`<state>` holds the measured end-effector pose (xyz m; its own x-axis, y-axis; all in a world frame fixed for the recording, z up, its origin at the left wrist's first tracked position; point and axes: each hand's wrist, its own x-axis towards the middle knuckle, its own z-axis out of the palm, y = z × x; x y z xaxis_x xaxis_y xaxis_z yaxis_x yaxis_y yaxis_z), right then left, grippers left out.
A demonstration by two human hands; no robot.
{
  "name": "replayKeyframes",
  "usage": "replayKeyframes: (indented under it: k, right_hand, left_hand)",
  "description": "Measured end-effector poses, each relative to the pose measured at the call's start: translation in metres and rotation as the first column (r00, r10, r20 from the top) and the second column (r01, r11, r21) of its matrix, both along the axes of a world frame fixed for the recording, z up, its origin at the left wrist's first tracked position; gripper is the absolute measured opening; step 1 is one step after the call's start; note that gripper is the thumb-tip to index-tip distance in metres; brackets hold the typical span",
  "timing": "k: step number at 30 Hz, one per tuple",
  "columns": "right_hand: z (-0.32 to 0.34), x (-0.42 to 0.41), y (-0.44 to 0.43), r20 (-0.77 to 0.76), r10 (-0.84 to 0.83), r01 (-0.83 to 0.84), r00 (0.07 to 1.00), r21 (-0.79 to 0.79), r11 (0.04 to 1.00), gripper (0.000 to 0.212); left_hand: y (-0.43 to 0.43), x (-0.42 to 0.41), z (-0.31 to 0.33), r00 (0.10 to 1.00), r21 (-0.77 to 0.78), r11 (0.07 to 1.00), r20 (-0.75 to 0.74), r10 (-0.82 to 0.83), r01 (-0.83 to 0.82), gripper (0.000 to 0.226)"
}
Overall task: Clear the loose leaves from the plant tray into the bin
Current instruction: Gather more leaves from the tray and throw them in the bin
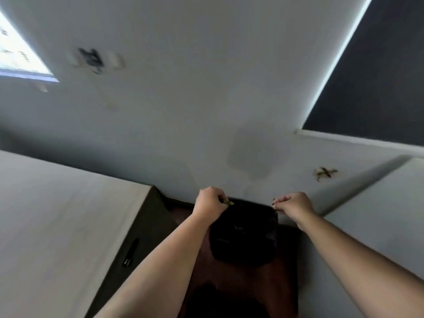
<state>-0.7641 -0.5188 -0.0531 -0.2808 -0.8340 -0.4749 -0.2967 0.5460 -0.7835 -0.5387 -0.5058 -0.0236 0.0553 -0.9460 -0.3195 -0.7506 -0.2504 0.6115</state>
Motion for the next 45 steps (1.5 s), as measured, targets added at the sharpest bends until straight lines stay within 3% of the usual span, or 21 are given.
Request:
replayKeyframes:
  k: [7,12,17,24,30,35,40,45]
  right_hand:
    - [-0.09,-0.025,0.013,-0.042,-0.091,0.097,0.995,0.183,0.978,0.03]
    - [-0.124,-0.02,-0.008,0.005,-0.158,0.153,0.987,0.202,0.967,0.019]
    - [-0.125,-0.015,-0.023,0.072,-0.179,0.158,0.981,0.239,0.958,0.024]
    - [-0.084,-0.016,-0.031,0.044,-0.156,0.145,0.987,0.192,0.971,0.02]
    - [-0.028,0.017,-0.05,-0.025,0.089,-0.087,0.996,0.07,0.994,0.03]
    - [0.021,0.105,-0.053,-0.046,0.378,-0.38,0.925,-0.033,0.925,0.033]
    - [0.058,0.227,-0.014,-0.097,0.689,-0.695,0.718,-0.116,0.709,0.028]
    - [0.093,0.341,0.059,-0.144,0.901,-0.91,0.409,-0.141,0.39,0.024]
  left_hand:
    - [-0.029,-0.021,-0.107,0.987,0.262,0.958,0.078,-0.141,0.116,0.014]
    - [-0.06,-0.032,-0.144,0.986,0.295,0.946,0.055,-0.155,0.132,0.01]
    - [-0.075,-0.039,-0.148,0.933,0.382,0.875,0.08,-0.352,0.297,0.044]
    - [-0.08,-0.021,-0.108,0.935,0.36,0.891,0.114,-0.335,0.275,0.037]
    - [-0.062,0.012,-0.038,0.978,0.162,0.978,0.142,-0.153,0.13,0.03]
    - [0.001,0.069,0.022,0.975,-0.057,0.99,0.172,0.139,-0.131,0.017]
    - [0.101,0.167,0.059,0.867,-0.142,0.899,0.239,0.438,-0.415,0.018]
    - [0.215,0.256,0.083,0.636,-0.187,0.678,0.24,0.733,-0.711,0.017]
